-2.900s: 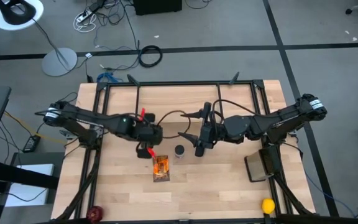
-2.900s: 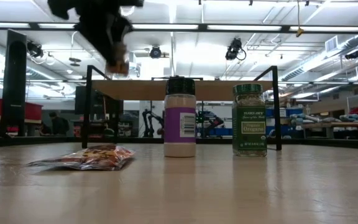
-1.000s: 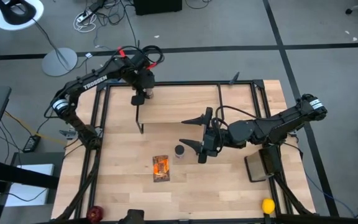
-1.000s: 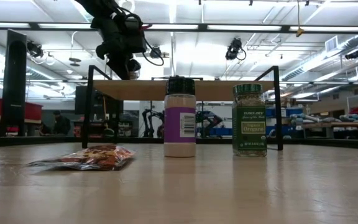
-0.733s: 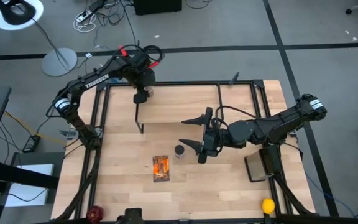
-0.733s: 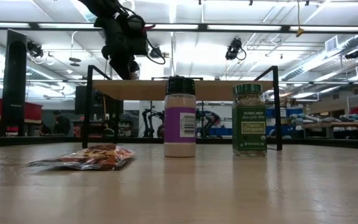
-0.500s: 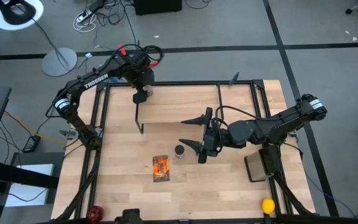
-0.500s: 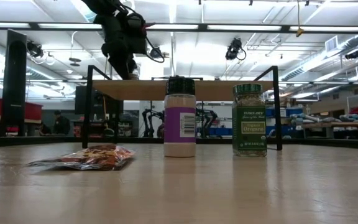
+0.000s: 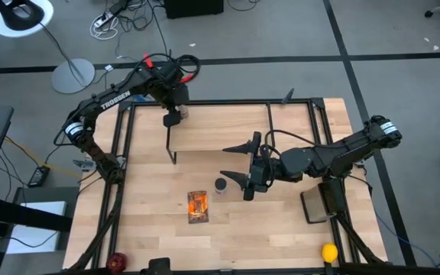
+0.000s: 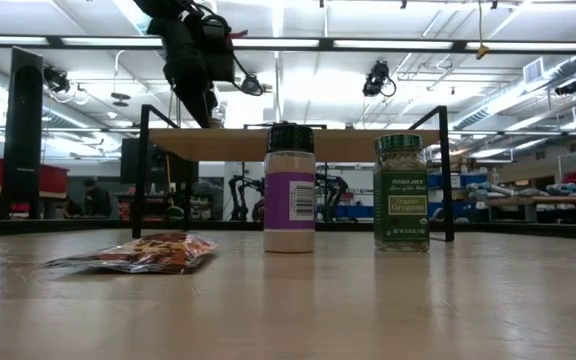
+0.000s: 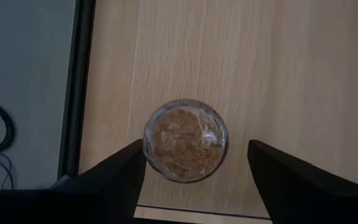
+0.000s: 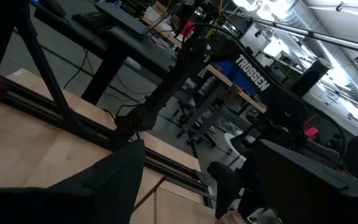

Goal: Shelf spices
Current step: Put the brown seasoning bottle on the shelf

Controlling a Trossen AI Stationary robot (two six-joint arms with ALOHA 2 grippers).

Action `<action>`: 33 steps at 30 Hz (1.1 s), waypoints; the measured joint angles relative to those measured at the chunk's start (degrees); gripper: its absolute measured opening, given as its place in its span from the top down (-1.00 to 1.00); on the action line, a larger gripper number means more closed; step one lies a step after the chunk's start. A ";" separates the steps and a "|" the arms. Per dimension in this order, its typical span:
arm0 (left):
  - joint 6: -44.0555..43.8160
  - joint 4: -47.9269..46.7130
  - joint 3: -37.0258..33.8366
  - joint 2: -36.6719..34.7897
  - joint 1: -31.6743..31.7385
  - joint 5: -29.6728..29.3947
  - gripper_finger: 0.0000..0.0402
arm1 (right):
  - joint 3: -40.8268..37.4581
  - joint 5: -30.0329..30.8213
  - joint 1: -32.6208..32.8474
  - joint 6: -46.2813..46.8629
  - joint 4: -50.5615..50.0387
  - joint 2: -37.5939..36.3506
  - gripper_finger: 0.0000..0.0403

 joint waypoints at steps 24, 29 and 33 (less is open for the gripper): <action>-11.87 4.28 0.02 -2.07 -1.80 -5.27 -0.41 | 0.00 0.00 0.00 0.02 0.02 0.00 -0.51; -8.27 2.90 -0.11 -1.93 -3.32 -3.98 -0.36 | 0.00 0.00 0.00 0.02 0.02 0.00 -0.51; -5.55 2.92 -0.11 -1.93 -4.16 -3.98 -0.19 | 0.00 0.00 0.00 0.02 0.02 0.00 -0.51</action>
